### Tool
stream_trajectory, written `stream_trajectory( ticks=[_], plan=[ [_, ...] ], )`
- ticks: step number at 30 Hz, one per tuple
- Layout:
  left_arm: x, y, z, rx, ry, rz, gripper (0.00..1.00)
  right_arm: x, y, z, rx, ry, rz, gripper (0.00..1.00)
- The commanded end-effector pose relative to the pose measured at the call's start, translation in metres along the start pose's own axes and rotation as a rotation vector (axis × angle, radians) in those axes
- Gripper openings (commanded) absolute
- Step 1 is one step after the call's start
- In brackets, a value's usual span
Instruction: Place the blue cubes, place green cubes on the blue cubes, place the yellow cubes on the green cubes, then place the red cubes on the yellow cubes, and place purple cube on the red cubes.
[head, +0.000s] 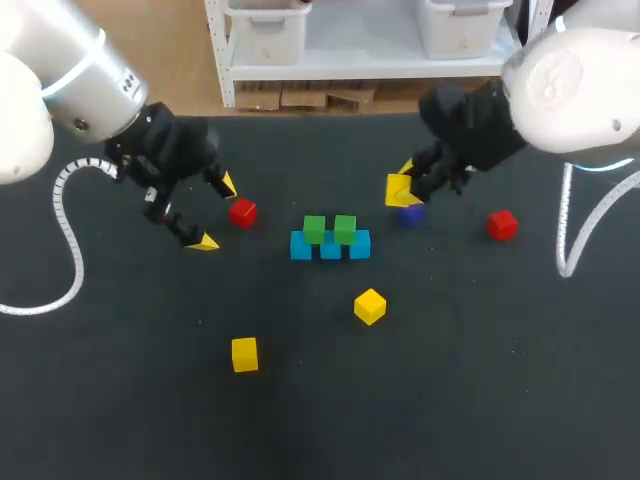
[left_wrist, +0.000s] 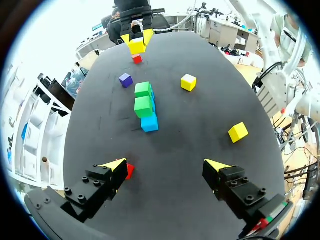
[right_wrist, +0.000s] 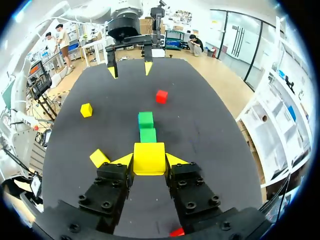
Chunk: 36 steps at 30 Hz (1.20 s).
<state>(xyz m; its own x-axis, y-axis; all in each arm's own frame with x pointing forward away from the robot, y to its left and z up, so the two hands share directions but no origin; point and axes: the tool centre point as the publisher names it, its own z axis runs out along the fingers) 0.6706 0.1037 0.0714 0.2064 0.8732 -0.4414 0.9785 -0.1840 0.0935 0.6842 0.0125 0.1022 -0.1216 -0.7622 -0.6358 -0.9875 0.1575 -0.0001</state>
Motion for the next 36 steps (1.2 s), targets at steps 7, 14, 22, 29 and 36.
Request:
stream_trajectory(
  ticks=[7, 14, 22, 29, 36],
  plan=[
    [0.001, 0.000, 0.000, 0.000, -0.003, 0.003, 1.00, -0.033, 0.001, 0.034, -0.036, -0.001, -0.019, 0.00],
    [0.001, 0.000, 0.000, 0.000, -0.003, 0.003, 1.00, -0.046, 0.006, 0.053, -0.057, 0.005, -0.026, 0.00],
    [0.001, 0.000, 0.000, 0.000, -0.003, 0.003, 1.00, -0.047, 0.011, 0.067, -0.064, 0.017, -0.028, 0.00],
    [0.001, 0.000, 0.000, 0.000, -0.003, 0.003, 1.00, -0.040, 0.012, 0.077, -0.068, 0.013, -0.011, 0.00],
    [0.001, 0.000, 0.000, 0.000, -0.003, 0.003, 1.00, -0.035, 0.008, 0.084, -0.066, 0.009, -0.001, 0.00]
  ],
)
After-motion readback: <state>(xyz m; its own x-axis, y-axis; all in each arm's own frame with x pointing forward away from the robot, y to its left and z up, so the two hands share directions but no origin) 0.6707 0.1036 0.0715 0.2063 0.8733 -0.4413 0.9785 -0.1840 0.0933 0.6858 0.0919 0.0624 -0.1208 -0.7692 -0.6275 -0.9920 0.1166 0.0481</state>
